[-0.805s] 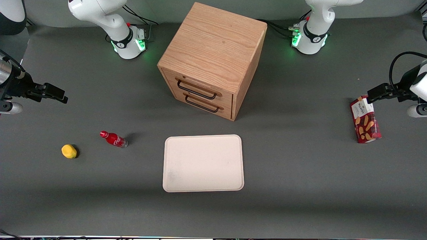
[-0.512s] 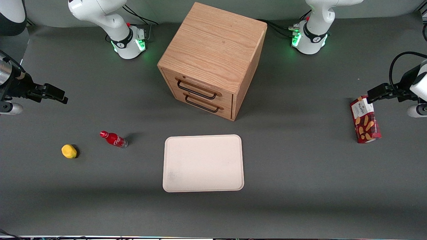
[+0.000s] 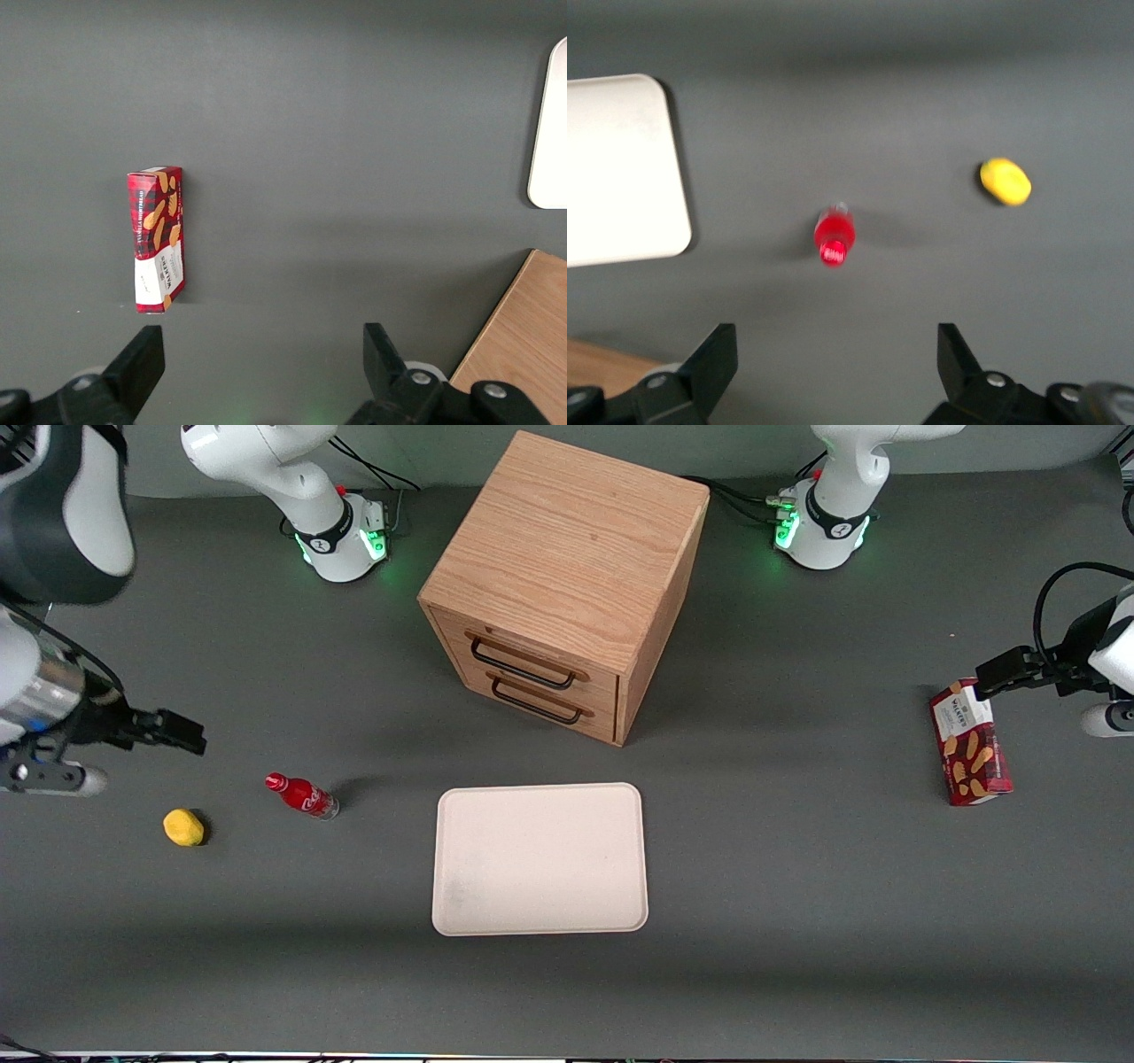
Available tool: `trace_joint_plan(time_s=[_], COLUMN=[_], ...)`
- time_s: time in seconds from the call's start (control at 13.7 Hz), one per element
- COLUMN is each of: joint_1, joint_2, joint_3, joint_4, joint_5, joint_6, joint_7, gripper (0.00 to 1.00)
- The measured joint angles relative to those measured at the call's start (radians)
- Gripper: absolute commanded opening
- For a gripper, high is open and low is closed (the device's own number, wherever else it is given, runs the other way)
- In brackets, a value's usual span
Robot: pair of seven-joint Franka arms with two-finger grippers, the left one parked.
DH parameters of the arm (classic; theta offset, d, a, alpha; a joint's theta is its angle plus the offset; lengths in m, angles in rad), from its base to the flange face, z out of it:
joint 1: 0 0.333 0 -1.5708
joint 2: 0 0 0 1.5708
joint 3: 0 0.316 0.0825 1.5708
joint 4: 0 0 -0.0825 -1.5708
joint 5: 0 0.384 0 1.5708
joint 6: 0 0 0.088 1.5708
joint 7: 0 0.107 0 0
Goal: Place coke bottle on tray
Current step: 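Move the right gripper down toward the red Coca-Cola bottle, then close the right gripper around the red bottle's cap end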
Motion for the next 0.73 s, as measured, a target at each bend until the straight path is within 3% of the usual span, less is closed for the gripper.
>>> trace_joint_plan(time_s=[0.29, 0.73], joint_1=[-0.005, -0.004], joint_2=[0.119, 0.132], joint_3=[-0.002, -0.002], joint_4=[-0.045, -0.319], joint_5=[0.053, 0.066], joint_6=[0.154, 0.415], joint_7=[-0.024, -0.085], gripper=[1.0, 1.0])
